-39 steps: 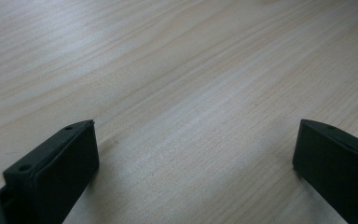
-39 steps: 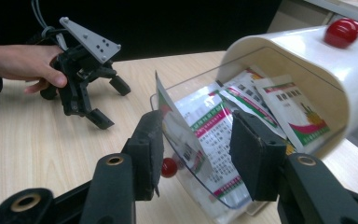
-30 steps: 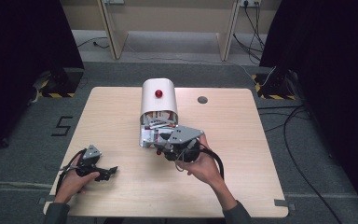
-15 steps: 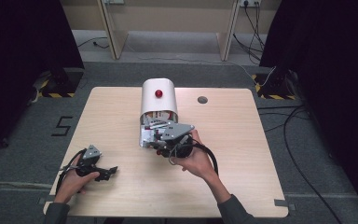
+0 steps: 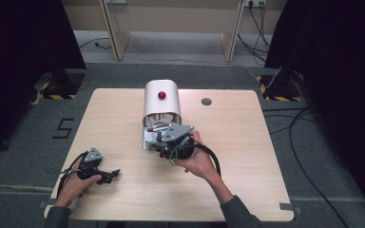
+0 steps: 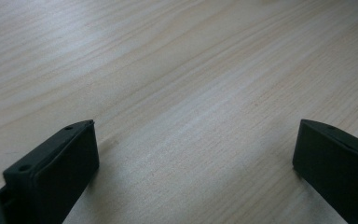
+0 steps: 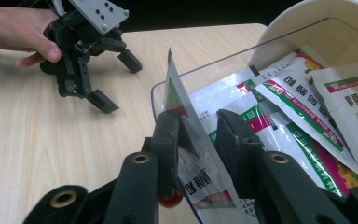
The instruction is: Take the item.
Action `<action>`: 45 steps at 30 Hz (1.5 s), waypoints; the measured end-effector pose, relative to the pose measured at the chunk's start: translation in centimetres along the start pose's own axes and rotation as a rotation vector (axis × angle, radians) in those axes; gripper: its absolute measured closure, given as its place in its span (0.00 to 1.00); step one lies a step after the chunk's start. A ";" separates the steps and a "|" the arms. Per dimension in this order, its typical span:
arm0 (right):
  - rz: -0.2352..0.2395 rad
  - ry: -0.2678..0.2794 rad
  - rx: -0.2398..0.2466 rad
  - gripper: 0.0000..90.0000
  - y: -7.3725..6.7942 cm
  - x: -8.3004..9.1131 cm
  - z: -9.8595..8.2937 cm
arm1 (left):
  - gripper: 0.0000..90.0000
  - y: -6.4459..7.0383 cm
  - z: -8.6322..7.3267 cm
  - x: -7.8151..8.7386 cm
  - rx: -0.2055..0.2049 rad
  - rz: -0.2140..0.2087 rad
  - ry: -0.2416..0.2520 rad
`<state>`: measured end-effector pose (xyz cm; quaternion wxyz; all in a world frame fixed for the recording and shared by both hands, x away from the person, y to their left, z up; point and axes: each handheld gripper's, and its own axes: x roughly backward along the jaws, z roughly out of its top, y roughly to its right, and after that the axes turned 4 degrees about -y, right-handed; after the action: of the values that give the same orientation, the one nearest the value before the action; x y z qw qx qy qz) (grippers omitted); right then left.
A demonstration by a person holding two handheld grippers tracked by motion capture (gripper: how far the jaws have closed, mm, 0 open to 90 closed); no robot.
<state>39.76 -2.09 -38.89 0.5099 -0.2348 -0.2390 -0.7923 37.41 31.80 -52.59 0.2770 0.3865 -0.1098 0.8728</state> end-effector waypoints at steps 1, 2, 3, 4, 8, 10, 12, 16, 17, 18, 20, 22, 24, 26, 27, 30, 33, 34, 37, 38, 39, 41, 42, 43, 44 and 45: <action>0.004 -0.001 -0.002 0.80 0.0 0.0 0.0 | 0.00 0.0 0.0 0.0 0.000 0.000 0.000; 0.007 0.000 0.001 0.81 0.1 0.0 0.0 | 0.00 0.0 0.0 0.0 0.000 0.000 0.000; 0.014 0.000 0.002 0.85 0.2 0.0 -0.1 | 0.00 0.0 0.0 0.0 0.000 0.001 0.002; 0.014 0.000 0.002 0.85 0.2 0.0 -0.1 | 0.00 0.0 0.0 0.0 0.000 0.000 0.000; 0.022 0.006 0.016 0.93 0.2 0.1 -0.1 | 0.00 0.0 0.0 0.0 0.000 0.001 0.002; 0.032 0.008 0.026 0.95 0.2 0.2 -0.1 | 0.00 0.0 0.0 0.0 0.000 0.000 0.000; 0.034 0.010 0.030 0.96 0.2 0.2 -0.1 | 0.00 0.0 0.0 0.0 0.000 0.000 0.000; 0.026 0.035 0.034 0.99 0.3 0.5 -0.1 | 0.00 0.0 0.0 0.0 0.000 0.001 0.000; 0.027 0.042 0.031 0.99 0.3 0.7 0.0 | 0.00 0.0 0.0 0.0 0.001 0.001 0.000; 0.027 0.046 0.032 0.99 0.3 0.9 0.0 | 0.00 0.0 0.0 0.0 0.001 0.001 0.002; 0.020 0.053 0.032 0.99 0.5 1.2 0.2 | 0.00 0.0 0.0 0.0 0.001 0.001 0.000; 0.019 0.062 0.031 1.00 0.6 1.5 0.3 | 0.00 0.0 0.0 0.0 0.001 0.001 0.002; 0.017 0.075 0.030 1.00 0.7 1.9 0.4 | 0.00 0.0 0.0 0.0 0.001 0.001 0.000; 0.012 0.087 0.027 1.00 0.8 2.2 0.6 | 0.00 0.0 0.0 0.0 0.001 0.001 0.000; 0.005 0.093 0.027 1.00 0.8 2.4 0.7 | 0.00 0.0 0.0 0.0 0.001 0.001 0.000; -0.009 0.109 0.027 1.00 1.0 3.1 0.9 | 0.00 0.0 0.0 0.0 0.001 0.002 0.002; -0.027 0.119 0.024 1.00 1.3 3.8 1.0 | 0.00 0.0 0.0 0.0 0.001 0.002 0.002; -0.033 0.122 0.023 1.00 1.4 4.0 1.1 | 0.00 0.0 0.0 0.0 0.001 0.002 0.002; -0.047 0.127 0.019 1.00 1.7 4.6 1.0 | 0.00 0.0 0.0 0.0 0.001 0.001 0.000; -0.051 0.130 0.017 1.00 1.7 4.7 1.0 | 0.00 0.0 0.0 0.0 0.001 0.002 0.002; -0.057 0.136 0.017 1.00 1.8 5.1 1.0 | 0.00 0.0 0.0 0.0 0.001 0.002 0.002; -0.063 0.150 0.011 1.00 2.0 5.7 0.9 | 0.00 0.0 0.0 0.0 0.001 0.001 0.002; -0.063 0.150 0.011 1.00 2.0 5.7 0.9 | 0.00 0.0 0.0 0.0 0.001 0.001 0.000; -0.066 0.160 0.005 1.00 2.1 5.9 0.8 | 0.00 0.0 0.0 0.0 0.001 0.002 0.002; -0.070 0.167 0.004 1.00 2.2 6.2 0.7 | 0.00 0.0 0.0 0.0 0.001 0.002 0.002; -0.072 0.170 0.001 1.00 2.3 6.5 0.7 | 0.00 0.0 0.0 0.0 0.001 0.002 0.002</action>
<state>39.59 -7.02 -34.07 0.4995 -0.1578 -0.2037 -0.8271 37.41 31.80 -52.60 0.2762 0.3858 -0.1095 0.8734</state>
